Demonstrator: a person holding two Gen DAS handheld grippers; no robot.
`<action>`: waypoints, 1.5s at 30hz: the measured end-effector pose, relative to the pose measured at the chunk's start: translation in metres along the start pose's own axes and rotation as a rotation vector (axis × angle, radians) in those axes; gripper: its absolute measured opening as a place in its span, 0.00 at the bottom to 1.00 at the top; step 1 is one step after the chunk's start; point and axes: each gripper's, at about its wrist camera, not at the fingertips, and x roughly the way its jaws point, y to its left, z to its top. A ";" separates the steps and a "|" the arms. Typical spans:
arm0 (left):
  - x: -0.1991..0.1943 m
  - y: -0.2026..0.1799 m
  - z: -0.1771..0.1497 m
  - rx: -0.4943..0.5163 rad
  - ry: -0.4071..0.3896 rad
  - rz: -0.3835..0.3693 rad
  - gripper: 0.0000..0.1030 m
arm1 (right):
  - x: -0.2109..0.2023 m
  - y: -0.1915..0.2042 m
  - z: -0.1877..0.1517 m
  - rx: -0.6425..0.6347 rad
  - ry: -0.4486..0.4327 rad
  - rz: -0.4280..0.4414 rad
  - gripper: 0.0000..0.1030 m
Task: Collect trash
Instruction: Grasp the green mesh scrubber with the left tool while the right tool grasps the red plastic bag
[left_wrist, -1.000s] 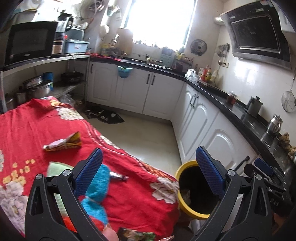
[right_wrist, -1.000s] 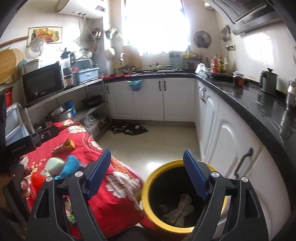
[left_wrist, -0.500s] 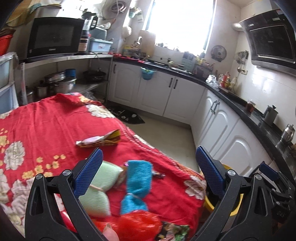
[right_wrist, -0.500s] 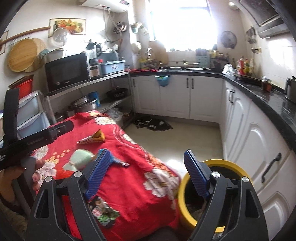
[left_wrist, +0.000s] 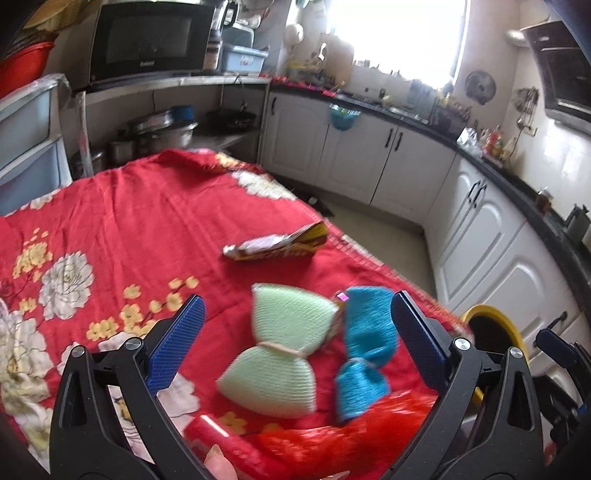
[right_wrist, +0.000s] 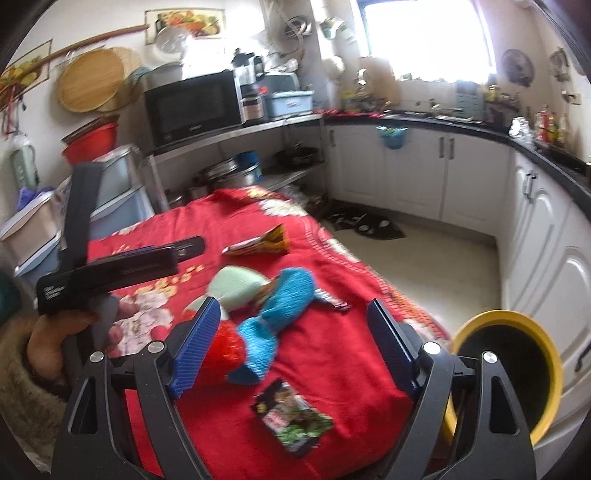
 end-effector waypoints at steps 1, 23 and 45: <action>0.003 0.003 0.000 0.000 0.014 0.002 0.90 | 0.005 0.005 -0.001 -0.007 0.016 0.019 0.77; 0.093 0.025 -0.032 -0.005 0.352 -0.084 0.61 | 0.065 0.046 -0.022 -0.087 0.208 0.199 0.20; 0.023 0.018 0.003 -0.020 0.122 -0.104 0.49 | 0.020 0.035 0.000 -0.102 0.064 0.166 0.13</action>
